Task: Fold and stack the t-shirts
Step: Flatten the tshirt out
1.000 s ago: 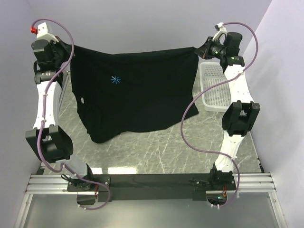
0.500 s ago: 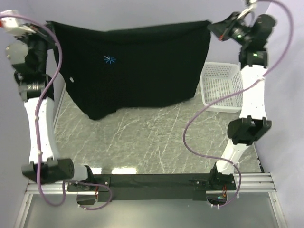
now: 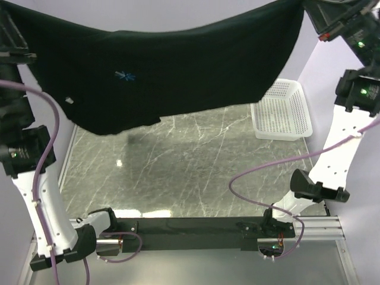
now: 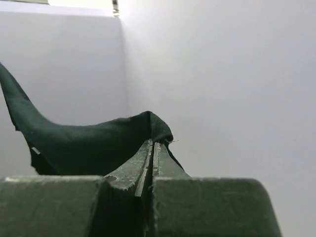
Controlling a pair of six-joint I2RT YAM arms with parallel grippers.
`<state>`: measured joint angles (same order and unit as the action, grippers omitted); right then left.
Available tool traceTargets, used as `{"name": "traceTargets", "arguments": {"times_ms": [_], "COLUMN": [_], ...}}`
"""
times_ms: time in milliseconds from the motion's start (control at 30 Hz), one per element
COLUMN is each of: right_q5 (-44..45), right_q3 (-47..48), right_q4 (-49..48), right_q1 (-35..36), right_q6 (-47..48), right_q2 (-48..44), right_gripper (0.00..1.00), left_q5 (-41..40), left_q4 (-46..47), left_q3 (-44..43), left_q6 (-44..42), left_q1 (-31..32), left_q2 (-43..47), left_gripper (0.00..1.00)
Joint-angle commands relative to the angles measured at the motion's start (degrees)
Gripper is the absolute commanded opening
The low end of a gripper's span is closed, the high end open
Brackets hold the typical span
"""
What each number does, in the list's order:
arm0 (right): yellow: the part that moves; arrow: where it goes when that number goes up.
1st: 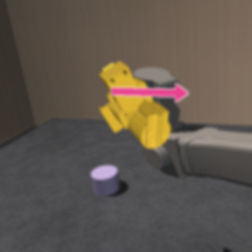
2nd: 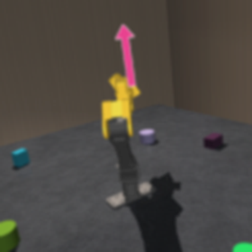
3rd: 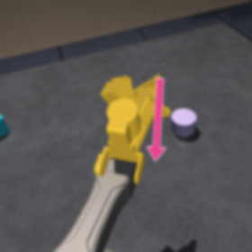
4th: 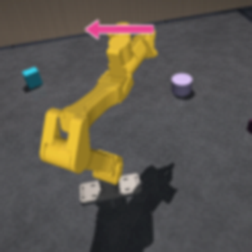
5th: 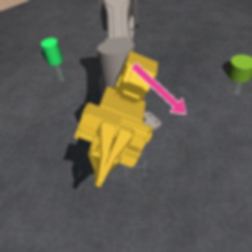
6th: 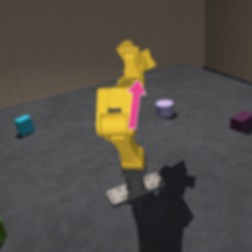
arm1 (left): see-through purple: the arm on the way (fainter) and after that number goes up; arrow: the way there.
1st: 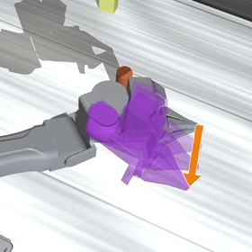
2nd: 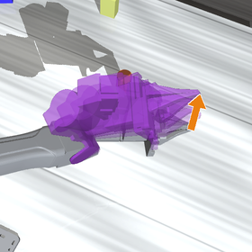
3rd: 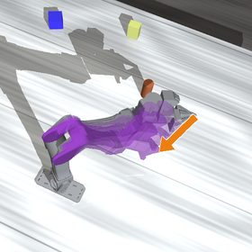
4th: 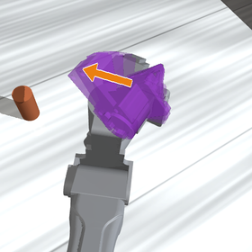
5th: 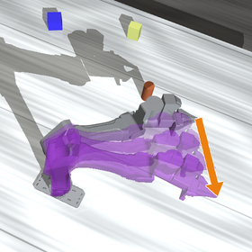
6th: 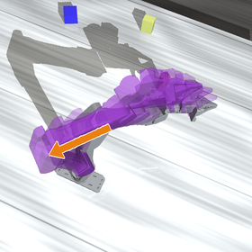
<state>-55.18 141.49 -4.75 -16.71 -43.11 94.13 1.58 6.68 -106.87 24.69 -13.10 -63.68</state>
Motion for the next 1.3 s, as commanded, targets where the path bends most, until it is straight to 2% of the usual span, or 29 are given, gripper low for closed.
{"name": "traceTargets", "arguments": {"times_ms": [0,200,300,400,433,600,700,800,900,1067,1267], "right_q5": [-0.55,1.47,2.53,3.93,4.29,11.13,15.35,19.12,20.9,25.9,33.63], "right_q3": [1.24,-1.47,-8.05,-17.8,-24.18,-43.9,-55.93,-60.44,-61.07,-54.58,-38.95], "right_q4": [-6.67,-2.81,-0.62,3.34,3.87,3.18,-1.38,-3.94,-7.1,-5.62,2.45], "right_q1": [-1.83,-2.8,-1.67,1.83,2.81,9.58,11.34,12.49,13.81,16.44,18.64], "right_q6": [-7.15,-2.78,1.51,9.67,11.72,24.64,27.64,30.89,32.74,37.74,36.97], "right_q2": [-2.01,-3.69,-4.91,-7.02,-8.51,-11.25,-8.28,-2.49,2.97,16.33,30.4], "right_gripper": [0.0,0.0,0.0,0.0,0.0,0.0,0.0,0.0,0.0,0.0,0.0], "left_q5": [-4.22,-5.63,-5.54,-5.1,-5.01,-3.43,-2.21,-0.19,1.4,1.76,1.49], "left_q4": [3.08,2.64,2.29,2.64,2.55,4.48,7.02,11.06,15.9,19.33,15.39], "left_q3": [-2.46,-2.47,1.12,7.52,9.29,23.42,30.81,36.62,39.8,39.02,30.07], "left_q6": [-0.61,-0.43,0.1,1.24,1.85,2.21,1.95,3.0,5.01,7.74,8.36], "left_q1": [-0.34,0.18,0.36,0.45,0.36,0.36,0.36,0.27,0.18,0.1,0.1], "left_q2": [0.57,-0.65,-1.27,-1.45,-1.53,-3.28,-6.44,-12.05,-19.78,-31.93,-45.11], "left_gripper": [0.01,0.01,0.01,0.0,0.01,0.0,0.01,0.0,0.0,0.01,0.0]}}
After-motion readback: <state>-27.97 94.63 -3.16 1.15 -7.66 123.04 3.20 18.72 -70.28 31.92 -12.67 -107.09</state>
